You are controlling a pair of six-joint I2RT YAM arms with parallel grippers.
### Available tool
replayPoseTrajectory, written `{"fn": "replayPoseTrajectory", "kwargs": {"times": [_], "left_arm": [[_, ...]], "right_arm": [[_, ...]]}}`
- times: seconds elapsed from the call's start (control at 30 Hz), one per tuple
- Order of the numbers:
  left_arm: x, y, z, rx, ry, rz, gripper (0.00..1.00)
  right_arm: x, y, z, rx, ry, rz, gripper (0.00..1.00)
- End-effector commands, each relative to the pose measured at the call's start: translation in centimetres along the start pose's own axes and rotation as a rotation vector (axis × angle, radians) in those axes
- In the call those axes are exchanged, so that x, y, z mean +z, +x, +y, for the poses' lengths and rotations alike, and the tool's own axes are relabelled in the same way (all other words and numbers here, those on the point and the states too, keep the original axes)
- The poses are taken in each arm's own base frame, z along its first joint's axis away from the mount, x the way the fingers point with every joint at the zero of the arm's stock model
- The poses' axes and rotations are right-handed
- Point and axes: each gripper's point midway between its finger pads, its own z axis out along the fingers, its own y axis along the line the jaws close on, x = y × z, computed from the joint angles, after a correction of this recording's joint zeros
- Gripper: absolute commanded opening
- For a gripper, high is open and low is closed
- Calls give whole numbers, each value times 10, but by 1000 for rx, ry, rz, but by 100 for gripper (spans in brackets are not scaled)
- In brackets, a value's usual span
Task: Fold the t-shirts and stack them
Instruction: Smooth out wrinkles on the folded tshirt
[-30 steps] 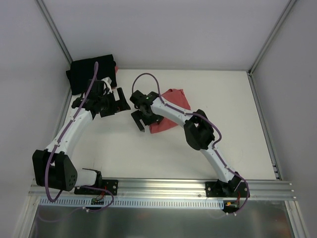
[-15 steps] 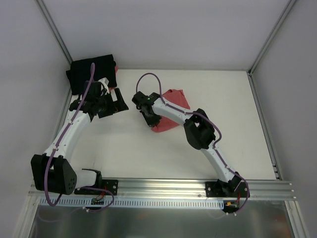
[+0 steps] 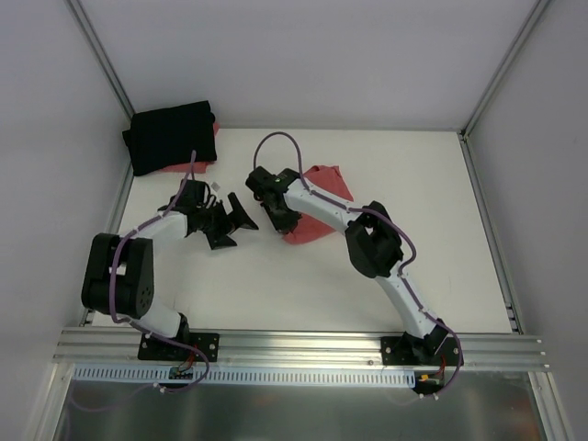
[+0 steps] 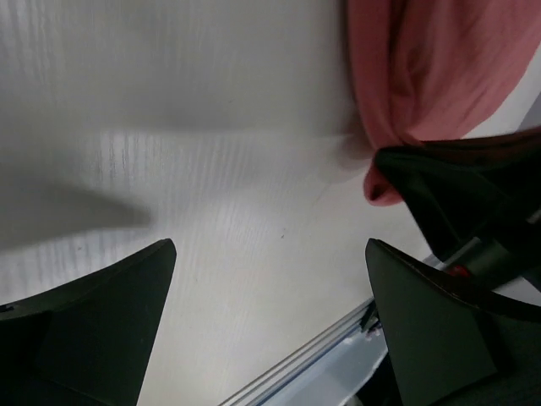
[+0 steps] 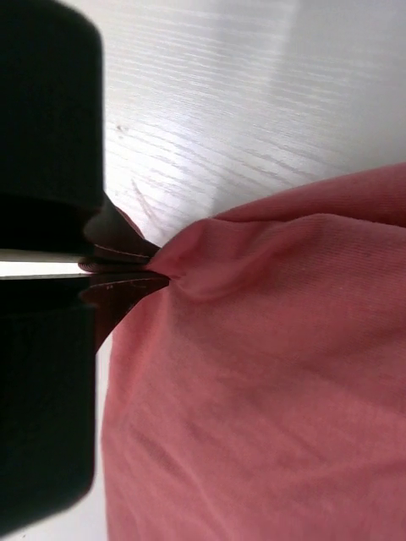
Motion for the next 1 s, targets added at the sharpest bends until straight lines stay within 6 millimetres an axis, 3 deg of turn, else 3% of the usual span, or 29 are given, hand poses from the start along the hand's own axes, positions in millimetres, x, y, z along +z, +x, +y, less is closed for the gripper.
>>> {"fn": "replayPoseTrajectory", "kwargs": {"times": [0.0, 0.13, 0.23, 0.5, 0.73, 0.97], "left_arm": [[14, -7, -33, -89, 224, -8, 98], [31, -17, -44, -116, 273, -1, 98], [40, -28, -58, -120, 322, -31, 99], [67, -52, -100, -160, 421, -64, 99], [60, -61, -114, -199, 469, -85, 99], [37, -60, -127, -192, 477, -85, 99]], "right_arm": [[-66, -23, -17, 47, -4, -120, 1], [-92, -25, -22, 72, -25, -161, 0], [-101, -22, -26, 67, -20, -163, 0], [-96, -19, -27, 58, -26, -146, 1], [-87, -14, -21, 53, -47, -122, 1], [-81, -14, -16, 57, -64, -116, 0]]}}
